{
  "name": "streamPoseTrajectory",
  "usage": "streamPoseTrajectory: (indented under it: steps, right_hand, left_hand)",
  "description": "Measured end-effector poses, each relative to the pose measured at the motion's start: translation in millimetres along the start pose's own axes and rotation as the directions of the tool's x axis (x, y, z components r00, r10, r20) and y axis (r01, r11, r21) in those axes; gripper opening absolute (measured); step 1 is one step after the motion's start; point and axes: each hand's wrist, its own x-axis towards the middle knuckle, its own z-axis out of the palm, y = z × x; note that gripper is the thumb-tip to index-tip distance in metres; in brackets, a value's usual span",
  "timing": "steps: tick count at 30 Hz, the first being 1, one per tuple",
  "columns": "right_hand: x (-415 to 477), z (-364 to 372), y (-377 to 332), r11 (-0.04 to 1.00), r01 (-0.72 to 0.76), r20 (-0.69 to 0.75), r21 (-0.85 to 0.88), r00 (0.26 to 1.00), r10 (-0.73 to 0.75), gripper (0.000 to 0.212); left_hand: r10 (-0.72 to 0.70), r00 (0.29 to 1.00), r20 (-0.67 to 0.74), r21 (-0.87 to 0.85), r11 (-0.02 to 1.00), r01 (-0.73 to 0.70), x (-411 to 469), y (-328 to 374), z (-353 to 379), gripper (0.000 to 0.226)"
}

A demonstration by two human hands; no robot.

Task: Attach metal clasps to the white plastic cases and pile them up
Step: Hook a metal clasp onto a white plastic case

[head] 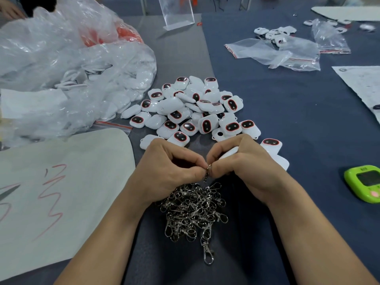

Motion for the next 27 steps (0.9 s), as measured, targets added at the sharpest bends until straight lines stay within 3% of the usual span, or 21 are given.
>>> streamPoseTrajectory:
  steps: [9, 13, 16, 18, 21, 27]
  right_hand:
    - [2, 2, 5, 0.998, 0.047, 0.052, 0.041, 0.997, -0.049, 0.012]
    - [6, 3, 11, 0.995, 0.1, -0.096, 0.009, 0.991, -0.098, 0.018]
    - [9, 1, 13, 0.997, 0.078, -0.197, 0.023, 0.978, -0.072, 0.022]
    - [9, 0, 13, 0.999, 0.051, -0.244, 0.01, 0.969, -0.047, 0.022]
    - [9, -4, 17, 0.973, 0.05, -0.287, -0.226, 0.951, -0.115, 0.014]
    - [6, -11, 23, 0.862, 0.037, -0.269, -0.506, 0.942, -0.199, 0.001]
  left_hand:
    - [0.022, 1.0, -0.018, -0.006, 1.0, -0.022, -1, -1, 6, 0.012]
    - [-0.002, 0.95, -0.313, 0.026, 1.0, 0.011, 1, -1, 11, 0.008]
    - [0.133, 0.859, -0.495, 0.343, 0.938, 0.052, -1, -4, 9, 0.007]
    - [0.213, 0.867, -0.45, 0.509, 0.859, 0.053, -3, -6, 7, 0.007]
    - [0.218, 0.924, -0.313, 0.633, 0.774, 0.032, -3, -8, 9, 0.01]
    - [0.248, 0.961, -0.12, 0.682, 0.725, -0.102, 1, -5, 13, 0.012]
